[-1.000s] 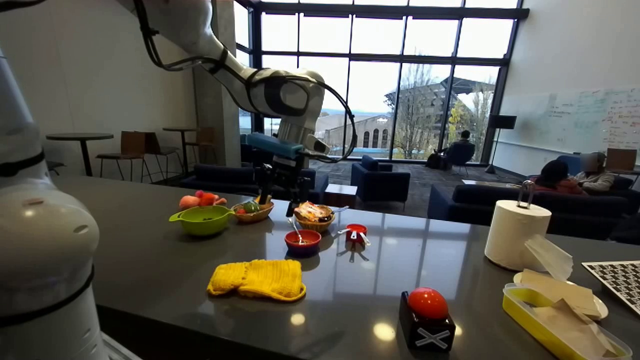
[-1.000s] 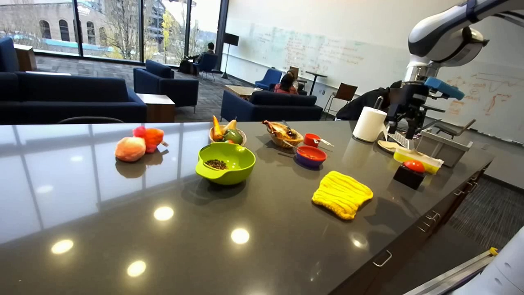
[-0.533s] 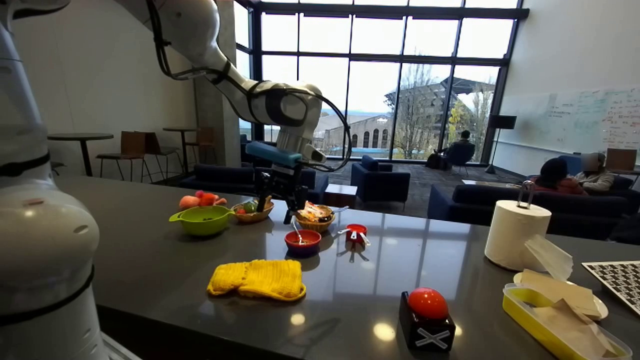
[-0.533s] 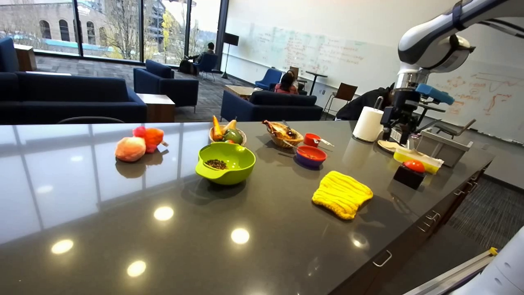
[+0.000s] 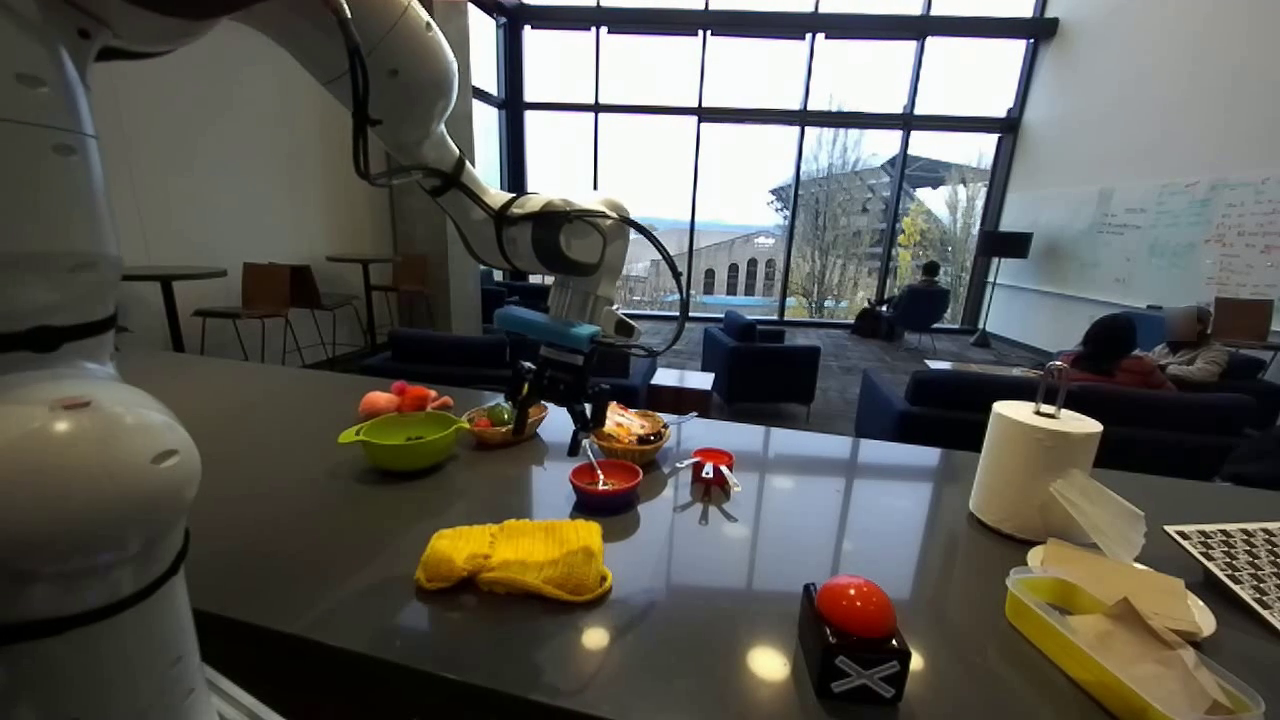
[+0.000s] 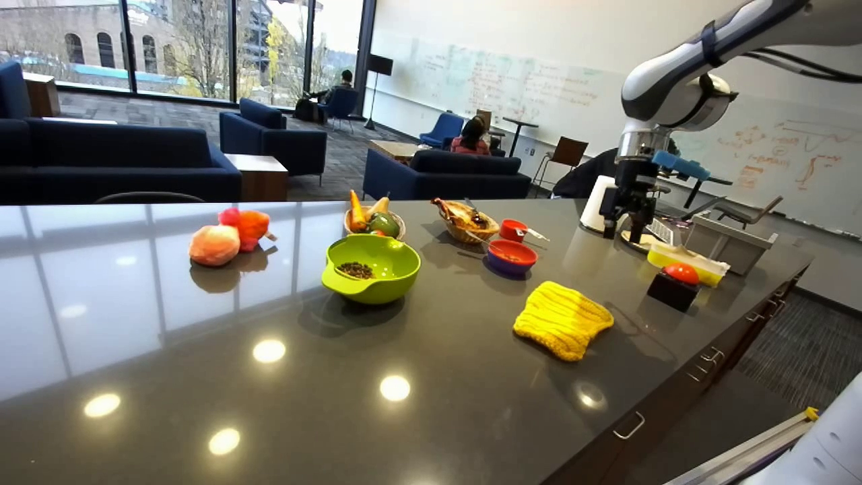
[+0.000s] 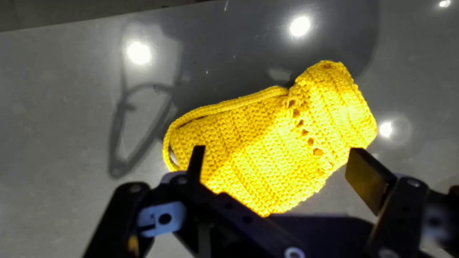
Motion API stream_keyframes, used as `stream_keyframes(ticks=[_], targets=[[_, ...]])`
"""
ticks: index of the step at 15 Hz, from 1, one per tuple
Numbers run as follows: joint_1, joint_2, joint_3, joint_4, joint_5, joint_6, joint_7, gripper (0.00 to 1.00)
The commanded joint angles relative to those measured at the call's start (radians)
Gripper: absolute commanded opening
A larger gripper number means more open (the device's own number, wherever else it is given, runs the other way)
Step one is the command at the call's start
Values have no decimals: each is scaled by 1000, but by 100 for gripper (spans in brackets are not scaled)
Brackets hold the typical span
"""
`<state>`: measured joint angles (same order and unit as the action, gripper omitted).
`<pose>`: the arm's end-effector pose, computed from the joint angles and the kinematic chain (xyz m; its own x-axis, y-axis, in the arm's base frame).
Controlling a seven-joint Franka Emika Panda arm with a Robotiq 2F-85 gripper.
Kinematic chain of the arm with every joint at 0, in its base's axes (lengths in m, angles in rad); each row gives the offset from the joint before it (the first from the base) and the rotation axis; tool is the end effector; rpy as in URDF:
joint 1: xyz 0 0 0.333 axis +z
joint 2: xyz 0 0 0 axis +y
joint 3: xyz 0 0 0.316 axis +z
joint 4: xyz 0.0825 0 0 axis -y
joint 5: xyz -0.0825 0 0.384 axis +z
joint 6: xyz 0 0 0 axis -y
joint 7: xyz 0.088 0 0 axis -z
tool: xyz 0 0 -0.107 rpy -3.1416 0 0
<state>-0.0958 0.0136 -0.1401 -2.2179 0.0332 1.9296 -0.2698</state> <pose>0.4797 -0.1129 0.3491 0.9595 0.0313 -0.2801 0.0024 -0.9947 -0.1027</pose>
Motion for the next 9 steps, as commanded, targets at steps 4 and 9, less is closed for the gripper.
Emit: stream_keyframes(ticks=[4,9], targets=[[8,117,48,98,10,59,-3,100],[16,212,86,175,27,118,17,100]])
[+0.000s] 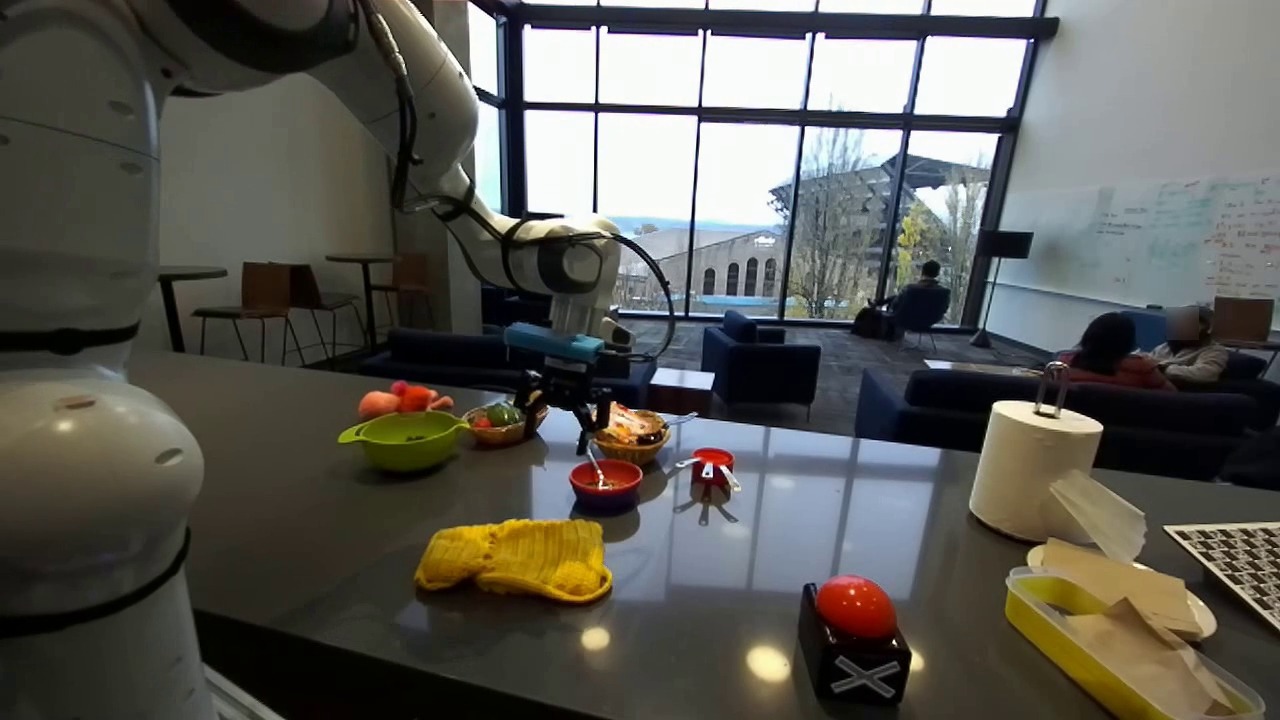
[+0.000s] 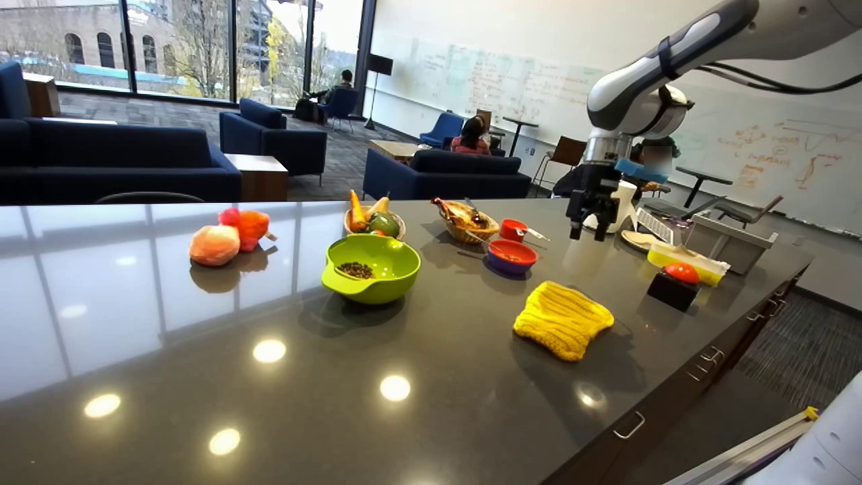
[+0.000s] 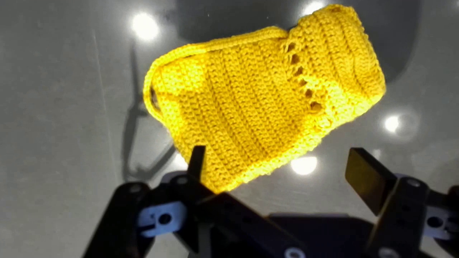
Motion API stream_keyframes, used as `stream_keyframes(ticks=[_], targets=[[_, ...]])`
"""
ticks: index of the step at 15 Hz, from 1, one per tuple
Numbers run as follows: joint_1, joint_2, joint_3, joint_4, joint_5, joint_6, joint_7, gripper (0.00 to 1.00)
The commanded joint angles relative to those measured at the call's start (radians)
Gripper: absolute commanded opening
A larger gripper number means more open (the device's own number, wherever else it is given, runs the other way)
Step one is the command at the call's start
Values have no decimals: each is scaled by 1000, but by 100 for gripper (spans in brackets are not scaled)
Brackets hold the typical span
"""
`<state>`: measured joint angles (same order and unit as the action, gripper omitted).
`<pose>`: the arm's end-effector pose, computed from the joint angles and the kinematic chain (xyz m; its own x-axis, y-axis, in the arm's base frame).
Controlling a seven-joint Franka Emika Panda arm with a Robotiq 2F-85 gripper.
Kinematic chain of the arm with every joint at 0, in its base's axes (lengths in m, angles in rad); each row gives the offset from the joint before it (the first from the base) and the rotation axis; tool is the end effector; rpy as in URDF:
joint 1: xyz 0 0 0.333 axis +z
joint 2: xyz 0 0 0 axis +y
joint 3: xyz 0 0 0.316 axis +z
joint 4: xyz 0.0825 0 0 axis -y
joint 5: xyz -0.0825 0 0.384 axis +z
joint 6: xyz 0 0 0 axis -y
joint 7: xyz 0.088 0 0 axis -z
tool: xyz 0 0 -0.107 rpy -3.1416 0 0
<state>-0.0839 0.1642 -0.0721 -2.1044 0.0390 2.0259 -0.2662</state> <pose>0.5339 -0.0813 0.3230 0.9693 0.0951 -0.2267 0.0787 -0.9936 -0.0806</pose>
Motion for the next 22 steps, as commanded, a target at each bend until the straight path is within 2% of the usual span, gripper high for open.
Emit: stream_keyframes(ticks=[1,5,12,22], targets=[[8,83,27,78,27,38,20,100],[36,155,62,138,6,79,40,100],[73,261,112,246,8,80,30,100],[124,369,166,321,-16,103,18,100]])
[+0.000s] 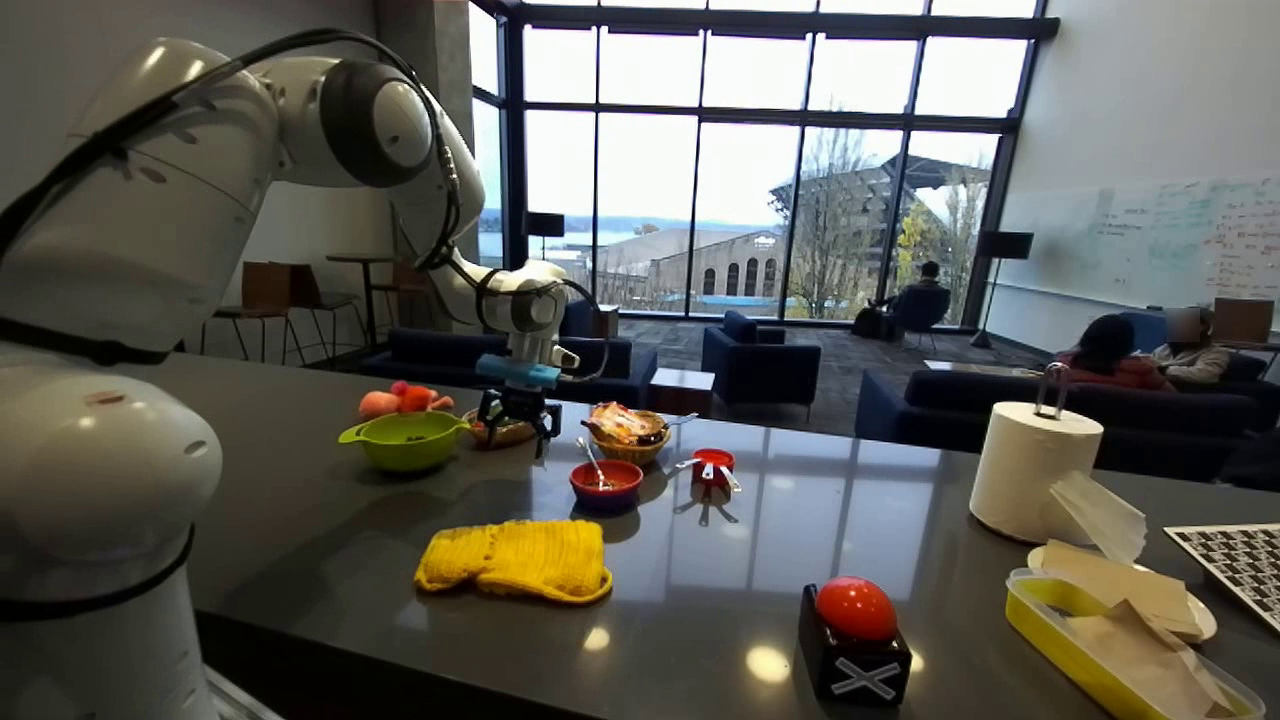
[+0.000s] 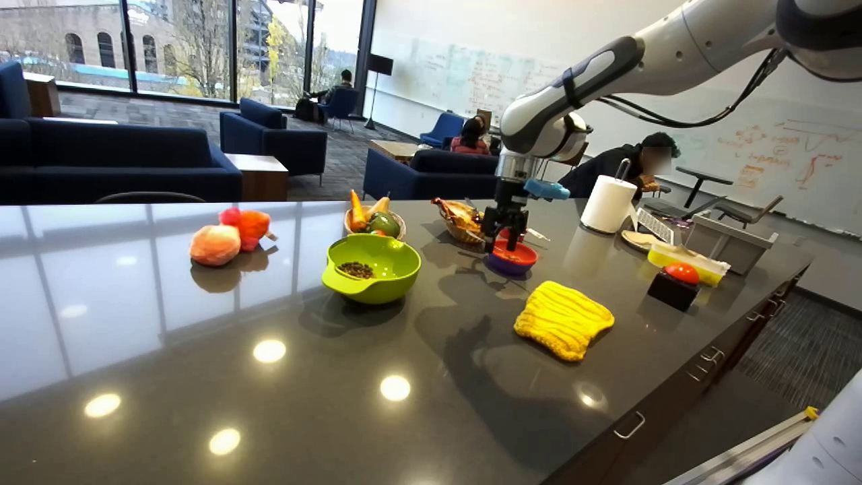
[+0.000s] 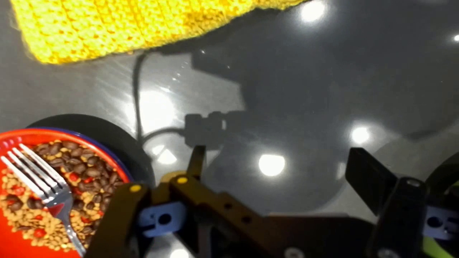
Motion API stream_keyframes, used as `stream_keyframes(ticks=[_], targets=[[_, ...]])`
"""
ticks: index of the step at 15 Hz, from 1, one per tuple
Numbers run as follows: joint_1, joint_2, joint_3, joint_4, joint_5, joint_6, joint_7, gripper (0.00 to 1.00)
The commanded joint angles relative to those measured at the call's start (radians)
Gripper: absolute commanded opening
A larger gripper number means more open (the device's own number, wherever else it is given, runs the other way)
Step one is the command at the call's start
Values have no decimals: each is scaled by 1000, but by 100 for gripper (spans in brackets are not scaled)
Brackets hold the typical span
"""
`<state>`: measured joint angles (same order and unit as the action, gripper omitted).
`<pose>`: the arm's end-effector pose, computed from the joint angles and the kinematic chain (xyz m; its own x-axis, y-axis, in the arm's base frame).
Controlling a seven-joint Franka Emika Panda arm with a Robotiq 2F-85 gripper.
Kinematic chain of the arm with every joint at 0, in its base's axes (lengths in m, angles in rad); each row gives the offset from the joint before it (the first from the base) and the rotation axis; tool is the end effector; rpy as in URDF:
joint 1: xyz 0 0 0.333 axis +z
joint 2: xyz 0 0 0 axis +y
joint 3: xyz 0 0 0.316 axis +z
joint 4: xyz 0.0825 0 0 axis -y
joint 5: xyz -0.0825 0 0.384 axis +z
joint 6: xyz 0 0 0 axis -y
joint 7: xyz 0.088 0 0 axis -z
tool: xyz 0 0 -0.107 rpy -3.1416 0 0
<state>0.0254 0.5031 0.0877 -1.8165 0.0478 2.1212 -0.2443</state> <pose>0.6236 0.0698 0.2481 0.9311 0.3216 -0.1723 0.3037 -0.9449 -0.1225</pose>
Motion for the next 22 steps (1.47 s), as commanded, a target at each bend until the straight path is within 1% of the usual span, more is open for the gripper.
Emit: stream_keyframes(ticks=[1,5,12,22], targets=[[20,37,9,37,-28,11,-5,100],[36,76,19,60,-26,44,-2,100],[61,126,28,73,-30,138,20,100],[119,198,41,143,-62,159,18,100]])
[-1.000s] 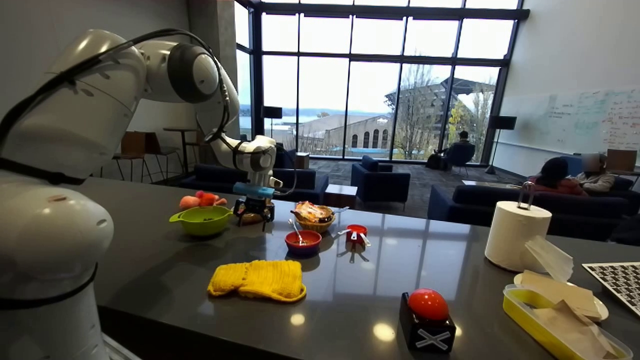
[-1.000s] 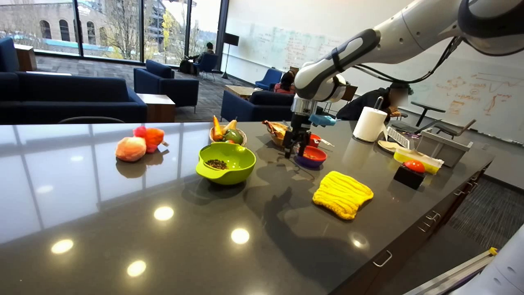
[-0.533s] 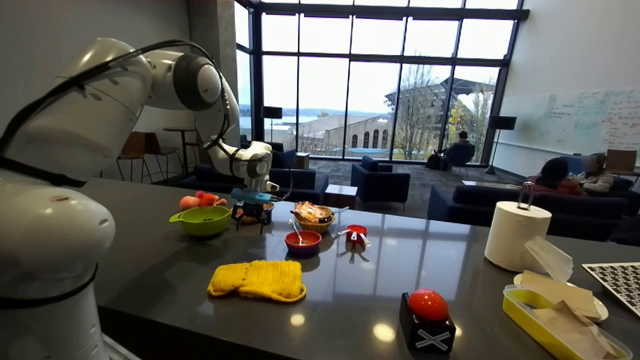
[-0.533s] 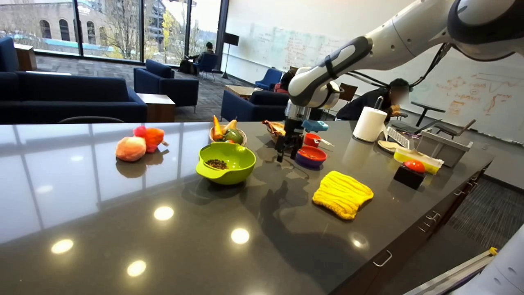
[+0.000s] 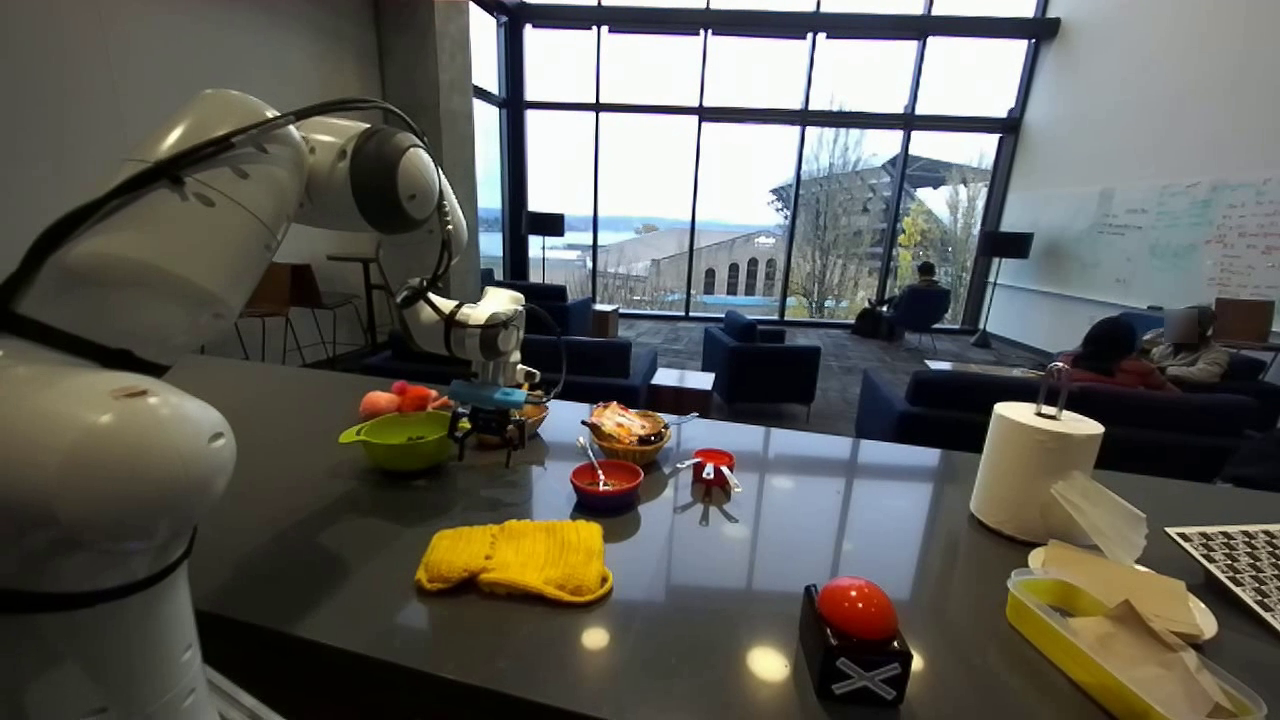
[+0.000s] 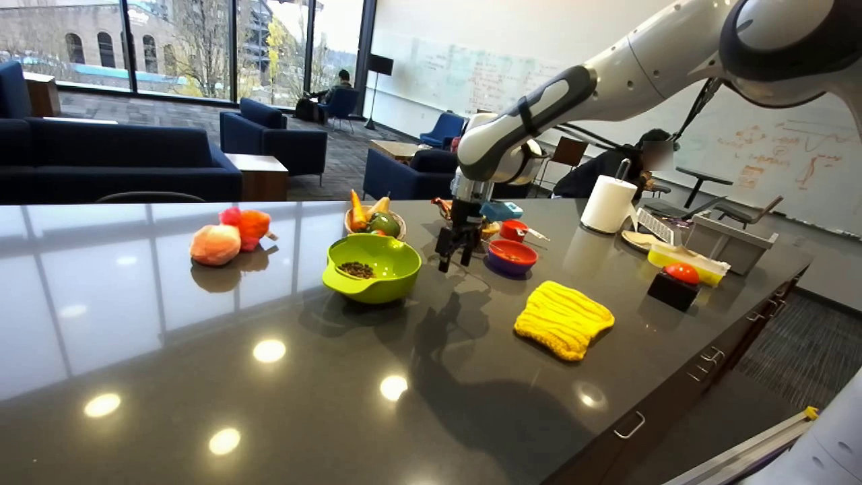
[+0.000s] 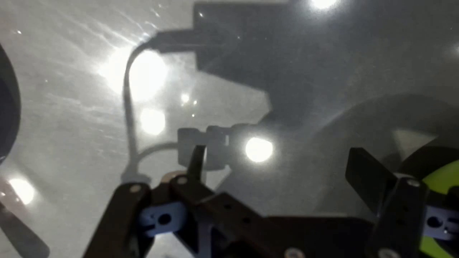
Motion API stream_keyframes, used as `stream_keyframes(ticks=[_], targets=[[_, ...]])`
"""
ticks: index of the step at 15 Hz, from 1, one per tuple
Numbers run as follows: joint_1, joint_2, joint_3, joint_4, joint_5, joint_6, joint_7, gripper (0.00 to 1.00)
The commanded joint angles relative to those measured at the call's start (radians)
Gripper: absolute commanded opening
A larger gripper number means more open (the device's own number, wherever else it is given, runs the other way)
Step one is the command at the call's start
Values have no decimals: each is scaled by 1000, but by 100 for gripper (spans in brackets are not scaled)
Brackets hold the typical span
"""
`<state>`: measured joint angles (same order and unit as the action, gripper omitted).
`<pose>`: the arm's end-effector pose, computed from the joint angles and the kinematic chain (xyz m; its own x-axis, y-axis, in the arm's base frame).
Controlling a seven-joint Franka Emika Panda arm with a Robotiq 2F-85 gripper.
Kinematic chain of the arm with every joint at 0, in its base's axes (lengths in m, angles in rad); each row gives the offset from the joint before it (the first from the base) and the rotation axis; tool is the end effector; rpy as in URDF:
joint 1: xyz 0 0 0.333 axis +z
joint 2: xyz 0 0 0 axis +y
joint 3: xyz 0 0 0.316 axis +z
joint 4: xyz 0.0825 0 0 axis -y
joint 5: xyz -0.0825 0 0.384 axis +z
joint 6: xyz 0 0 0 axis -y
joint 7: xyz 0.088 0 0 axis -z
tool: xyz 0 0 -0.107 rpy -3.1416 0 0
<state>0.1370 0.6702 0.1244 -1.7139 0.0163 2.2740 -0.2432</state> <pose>0.6403 0.1645 0.1940 0.8861 0.4561 -0.0823 0.4467 -0.8877 -0.1114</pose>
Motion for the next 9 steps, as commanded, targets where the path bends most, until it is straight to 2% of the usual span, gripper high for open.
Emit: stream_keyframes(ticks=[1,9], targets=[[10,39,5,51,-31,5,16,100],[29,103,27,127,-29,-5,3,100]])
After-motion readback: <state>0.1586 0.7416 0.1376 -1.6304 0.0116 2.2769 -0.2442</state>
